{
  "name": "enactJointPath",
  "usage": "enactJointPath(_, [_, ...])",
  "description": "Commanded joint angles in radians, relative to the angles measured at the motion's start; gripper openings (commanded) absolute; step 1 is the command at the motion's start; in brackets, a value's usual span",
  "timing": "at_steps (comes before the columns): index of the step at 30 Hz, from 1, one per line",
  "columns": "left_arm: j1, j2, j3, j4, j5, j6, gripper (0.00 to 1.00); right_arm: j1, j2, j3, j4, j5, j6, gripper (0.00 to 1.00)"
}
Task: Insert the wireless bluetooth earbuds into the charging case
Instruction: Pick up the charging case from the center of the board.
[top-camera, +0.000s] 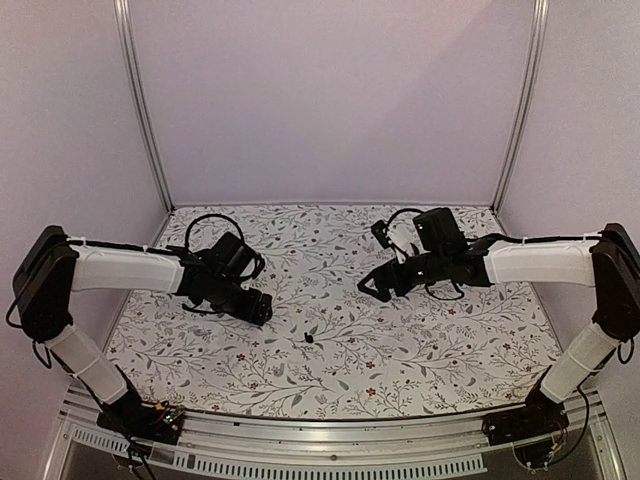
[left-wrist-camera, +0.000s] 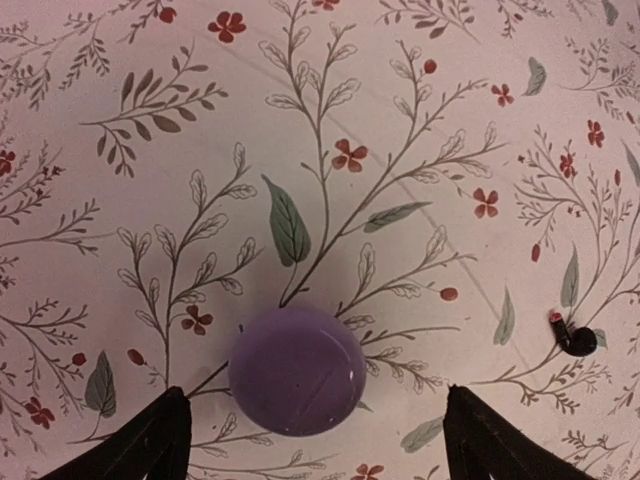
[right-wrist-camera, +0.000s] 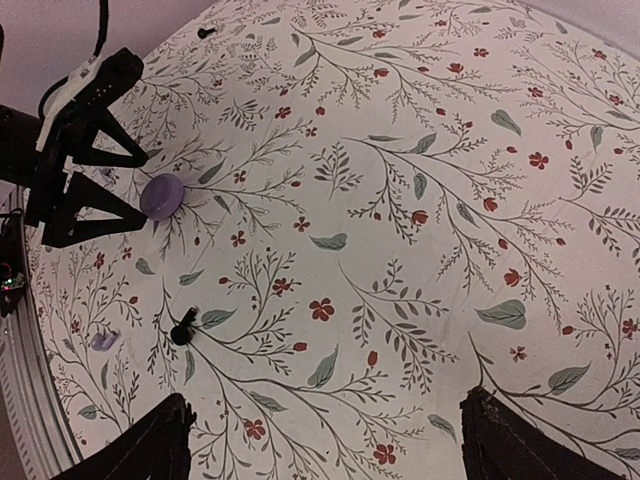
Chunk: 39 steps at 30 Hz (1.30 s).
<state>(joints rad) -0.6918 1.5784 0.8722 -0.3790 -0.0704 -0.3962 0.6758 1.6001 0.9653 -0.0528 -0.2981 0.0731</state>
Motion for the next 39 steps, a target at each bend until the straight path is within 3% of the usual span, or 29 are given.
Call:
enactJointPath(1, [-0.048, 0.072, 0.046, -0.086, -0.093, 0.038, 0.86, -0.011, -0.023, -0.016, 0.022, -0.011, -0.004, 0.93])
enactJointPath(10, [-0.079, 0.182, 0.096, -0.108, -0.161, 0.064, 0.75, -0.015, -0.022, -0.028, 0.025, -0.017, -0.006, 0.93])
enactJointPath(29, [-0.036, 0.175, 0.120, -0.057, -0.101, 0.046, 0.41, -0.015, 0.004, -0.036, 0.064, -0.049, 0.001, 0.93])
enactJointPath(34, [-0.034, 0.088, 0.134, -0.004, -0.008, 0.017, 0.36, -0.015, 0.021, -0.031, 0.114, -0.063, 0.012, 0.93])
enactJointPath(39, [-0.032, 0.010, 0.157, 0.158, 0.153, -0.079, 0.34, -0.015, 0.033, -0.039, 0.209, -0.033, 0.018, 0.92])
